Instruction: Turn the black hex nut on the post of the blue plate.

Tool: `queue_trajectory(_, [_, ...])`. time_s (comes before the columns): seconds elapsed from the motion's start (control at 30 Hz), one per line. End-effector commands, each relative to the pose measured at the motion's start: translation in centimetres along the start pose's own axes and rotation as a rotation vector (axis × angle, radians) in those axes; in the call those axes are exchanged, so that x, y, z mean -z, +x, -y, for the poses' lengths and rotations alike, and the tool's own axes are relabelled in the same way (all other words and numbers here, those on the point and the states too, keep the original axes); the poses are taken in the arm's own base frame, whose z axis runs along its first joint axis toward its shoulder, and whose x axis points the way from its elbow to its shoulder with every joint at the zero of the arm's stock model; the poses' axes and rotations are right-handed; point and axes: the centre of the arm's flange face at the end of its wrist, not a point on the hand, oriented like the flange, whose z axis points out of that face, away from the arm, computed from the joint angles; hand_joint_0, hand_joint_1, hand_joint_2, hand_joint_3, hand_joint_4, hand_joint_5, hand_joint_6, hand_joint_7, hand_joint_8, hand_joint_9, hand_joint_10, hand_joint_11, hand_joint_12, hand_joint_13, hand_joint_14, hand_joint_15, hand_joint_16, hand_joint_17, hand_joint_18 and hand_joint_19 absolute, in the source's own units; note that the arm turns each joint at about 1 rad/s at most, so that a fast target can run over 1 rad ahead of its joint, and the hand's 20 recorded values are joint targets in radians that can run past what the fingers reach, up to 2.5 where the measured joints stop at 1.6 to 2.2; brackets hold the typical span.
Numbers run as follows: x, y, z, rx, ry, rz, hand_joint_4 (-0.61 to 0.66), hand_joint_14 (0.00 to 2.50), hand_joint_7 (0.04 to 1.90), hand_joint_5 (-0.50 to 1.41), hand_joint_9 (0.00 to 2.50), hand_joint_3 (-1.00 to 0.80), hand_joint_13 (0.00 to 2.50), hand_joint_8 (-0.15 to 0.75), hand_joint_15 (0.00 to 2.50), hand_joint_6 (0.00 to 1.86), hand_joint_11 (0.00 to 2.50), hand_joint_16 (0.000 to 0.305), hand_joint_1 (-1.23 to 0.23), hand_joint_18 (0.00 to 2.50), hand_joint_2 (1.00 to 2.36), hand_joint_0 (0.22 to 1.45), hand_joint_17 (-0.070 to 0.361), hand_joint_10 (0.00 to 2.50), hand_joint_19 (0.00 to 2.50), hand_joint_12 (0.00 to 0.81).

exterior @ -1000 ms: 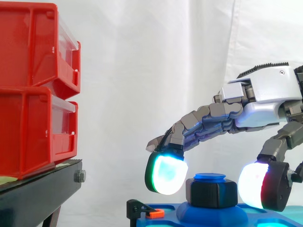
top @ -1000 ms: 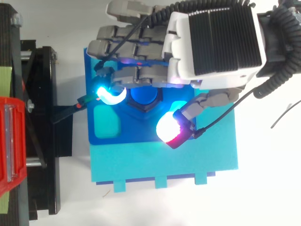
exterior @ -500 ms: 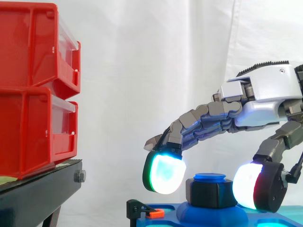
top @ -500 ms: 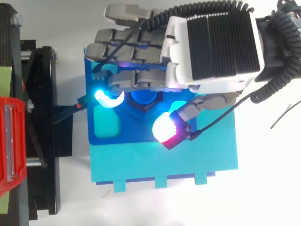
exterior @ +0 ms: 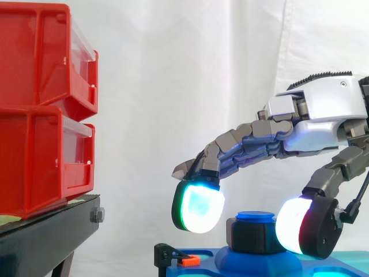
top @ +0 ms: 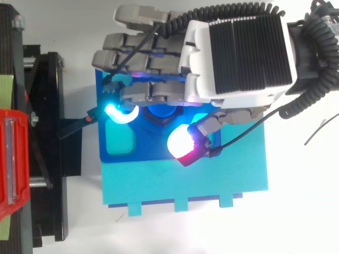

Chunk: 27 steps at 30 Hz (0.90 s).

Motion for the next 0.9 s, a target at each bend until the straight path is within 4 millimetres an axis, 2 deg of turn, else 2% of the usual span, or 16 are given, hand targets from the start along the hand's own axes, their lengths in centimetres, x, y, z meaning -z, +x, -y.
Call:
queue_trajectory(0.0, [-0.13,0.08,-0.12,0.011,0.006,0.003,0.12,0.00,0.87,-0.24,0.12,-0.50,0.08,0.181,0.00,0.50,0.00,0.047,-0.80,0.00,1.00,0.54,0.106,0.00,0.01,0.326])
queue_trajectory(0.87, [-0.23,0.50,-0.77,0.048,0.003,-0.012,0.15,0.00,0.95,-0.22,0.18,-0.50,0.13,0.194,0.00,0.50,0.00,0.047,-0.84,0.00,1.00,0.54,0.106,0.00,0.00,0.331])
